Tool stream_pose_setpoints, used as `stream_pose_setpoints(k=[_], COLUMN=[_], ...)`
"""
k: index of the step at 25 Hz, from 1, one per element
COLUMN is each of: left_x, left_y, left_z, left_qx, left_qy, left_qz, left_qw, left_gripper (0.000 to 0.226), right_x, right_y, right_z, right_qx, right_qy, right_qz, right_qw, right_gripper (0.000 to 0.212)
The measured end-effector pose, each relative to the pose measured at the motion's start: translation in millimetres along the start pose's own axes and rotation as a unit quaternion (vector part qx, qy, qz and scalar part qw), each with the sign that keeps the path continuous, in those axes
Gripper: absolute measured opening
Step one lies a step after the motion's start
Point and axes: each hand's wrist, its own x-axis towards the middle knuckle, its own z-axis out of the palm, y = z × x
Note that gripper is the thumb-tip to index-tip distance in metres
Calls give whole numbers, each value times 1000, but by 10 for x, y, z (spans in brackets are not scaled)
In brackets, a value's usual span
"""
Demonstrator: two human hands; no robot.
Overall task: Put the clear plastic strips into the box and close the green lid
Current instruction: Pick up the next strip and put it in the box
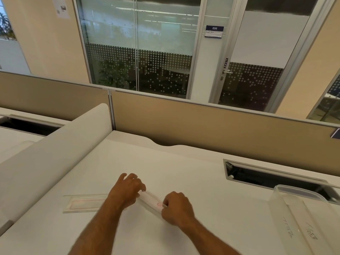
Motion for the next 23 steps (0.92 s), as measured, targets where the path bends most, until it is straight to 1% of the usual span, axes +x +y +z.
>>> stream_pose_setpoints(k=[4, 7, 8, 10, 11, 13, 15, 17, 18, 20, 22, 23], left_x=[-12, 12, 9, -34, -62, -106, -125, -126, -123, -138, -161, -169], left_y=[157, 360, 438, 586, 643, 754, 844, 921, 951, 1015, 1075, 1098], left_z=[-11, -76, -113, -204, -232, -280, -299, -297, -292, -287, -289, -292], left_qx=[11, 14, 2, -12, -8, -5, -10, -6, -1, -5, -66, -121], left_qy=[16, 30, 47, 103, 128, 169, 213, 250, 270, 304, 322, 324], left_qz=[-5, 28, 43, 73, 85, 118, 148, 167, 177, 188, 162, 127], left_qw=[1000, 999, 998, 992, 988, 978, 966, 954, 946, 934, 930, 930], left_gripper=[27, 20, 18, 12, 13, 25, 28, 26, 25, 24, 27, 30], right_x=[-117, -216, -239, -287, -303, -326, -349, -357, -359, -378, -418, -443], right_y=[472, 764, 847, 1001, 1089, 1269, 1399, 1477, 1514, 1576, 1624, 1638], right_z=[-223, -320, -352, -438, -487, -584, -695, -781, -805, -832, -845, -850], right_qx=[-59, -79, -85, -92, -86, -53, 3, 65, 84, 92, 98, 105], right_qy=[44, 74, 84, 109, 120, 134, 114, 74, 63, 69, 91, 101], right_qz=[-11, -21, -26, -39, -49, -76, -84, -64, -55, -51, -60, -66], right_qw=[997, 994, 992, 989, 988, 987, 990, 993, 993, 992, 989, 987], right_gripper=[36, 32, 31, 35, 41, 63, 86, 97, 96, 83, 67, 61])
